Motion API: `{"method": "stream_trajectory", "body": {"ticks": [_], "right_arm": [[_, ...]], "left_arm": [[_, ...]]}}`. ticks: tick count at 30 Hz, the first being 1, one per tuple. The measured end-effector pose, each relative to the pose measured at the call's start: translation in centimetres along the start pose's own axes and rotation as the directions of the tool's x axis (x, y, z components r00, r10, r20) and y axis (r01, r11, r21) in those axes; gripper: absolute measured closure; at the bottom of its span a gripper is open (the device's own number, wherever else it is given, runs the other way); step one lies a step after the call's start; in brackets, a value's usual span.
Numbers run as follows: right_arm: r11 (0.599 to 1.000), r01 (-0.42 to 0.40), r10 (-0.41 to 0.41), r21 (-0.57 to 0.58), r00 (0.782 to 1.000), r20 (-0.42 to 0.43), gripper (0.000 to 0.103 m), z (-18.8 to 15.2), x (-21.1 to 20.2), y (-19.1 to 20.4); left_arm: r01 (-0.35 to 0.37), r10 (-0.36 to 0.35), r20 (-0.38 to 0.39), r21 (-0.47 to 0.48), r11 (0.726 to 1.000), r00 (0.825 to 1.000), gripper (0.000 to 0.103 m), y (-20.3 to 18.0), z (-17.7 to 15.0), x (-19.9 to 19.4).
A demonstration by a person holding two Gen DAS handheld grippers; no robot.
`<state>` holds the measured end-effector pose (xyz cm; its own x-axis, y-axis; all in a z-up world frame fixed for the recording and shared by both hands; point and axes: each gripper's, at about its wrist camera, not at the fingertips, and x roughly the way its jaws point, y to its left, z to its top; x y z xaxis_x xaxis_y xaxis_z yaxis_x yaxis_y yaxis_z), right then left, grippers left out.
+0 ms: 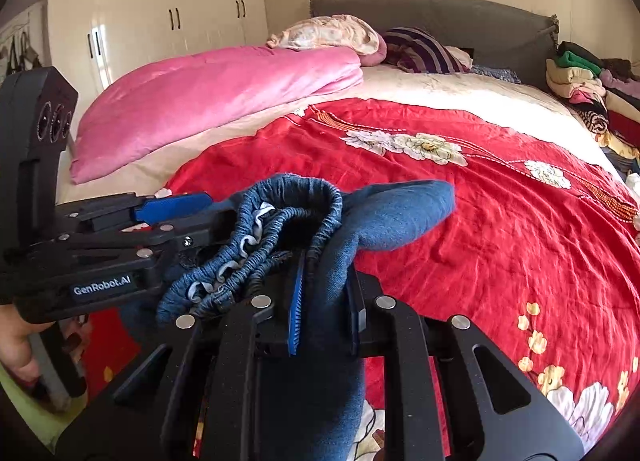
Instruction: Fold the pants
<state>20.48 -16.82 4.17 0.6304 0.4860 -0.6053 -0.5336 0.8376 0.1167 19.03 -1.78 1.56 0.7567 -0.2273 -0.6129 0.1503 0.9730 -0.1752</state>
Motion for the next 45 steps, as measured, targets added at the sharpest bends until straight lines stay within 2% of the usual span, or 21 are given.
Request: {"method": "stream_trajectory", "body": {"ticks": [3,6,10,13,16,29,31,38,41,45], "right_arm": [[0.999,0.02,-0.018,0.032,0.999,-0.045,0.089,-0.6,0.8,-0.6],[0.992,0.047,-0.034,0.116,0.993,-0.113,0.085,-1.6,1.7,-2.0],[0.978,0.08,-0.049,0.194,0.986,-0.162,0.063,-3.0,2.2,-3.7],[0.969,0.097,-0.057,0.227,0.983,-0.177,0.054,-3.6,2.3,-4.3],[0.965,0.116,-0.071,0.235,0.979,-0.192,0.052,-4.3,2.7,-4.7],[0.96,0.159,-0.115,0.23,0.975,-0.19,0.047,-5.0,2.0,-4.4],[0.958,0.16,-0.117,0.237,0.975,-0.189,0.04,-5.1,1.6,-4.5],[0.955,0.158,-0.117,0.25,0.978,-0.171,0.029,-5.4,0.0,-4.8],[0.953,0.16,-0.122,0.258,0.98,-0.156,0.024,-5.5,-0.8,-4.8],[0.946,0.155,-0.129,0.285,0.986,-0.11,0.015,-5.4,-2.3,-5.1]], "left_arm": [[-0.004,0.004,-0.024,0.002,1.0,1.0,0.065,0.1,-0.3,0.7],[-0.017,0.017,-0.06,0.001,1.0,0.998,0.062,0.3,-1.1,1.5],[-0.037,0.038,-0.1,0.008,0.999,0.994,0.058,0.3,-2.1,2.5],[-0.044,0.044,-0.115,0.003,0.999,0.992,0.052,0.5,-2.5,3.0],[-0.054,0.056,-0.125,0.014,0.998,0.991,0.049,0.5,-2.8,3.4],[-0.06,0.059,-0.138,-0.005,0.998,0.989,0.048,0.5,-3.7,3.4],[-0.059,0.057,-0.139,-0.006,0.998,0.989,0.048,0.5,-3.7,3.4],[-0.064,0.061,-0.138,-0.019,0.998,0.989,0.047,0.6,-4.1,2.4],[-0.086,0.082,-0.14,-0.019,0.996,0.987,0.032,0.6,-4.2,2.0],[-0.075,0.069,-0.136,-0.041,0.996,0.988,0.031,1.1,-4.2,1.1]]}}
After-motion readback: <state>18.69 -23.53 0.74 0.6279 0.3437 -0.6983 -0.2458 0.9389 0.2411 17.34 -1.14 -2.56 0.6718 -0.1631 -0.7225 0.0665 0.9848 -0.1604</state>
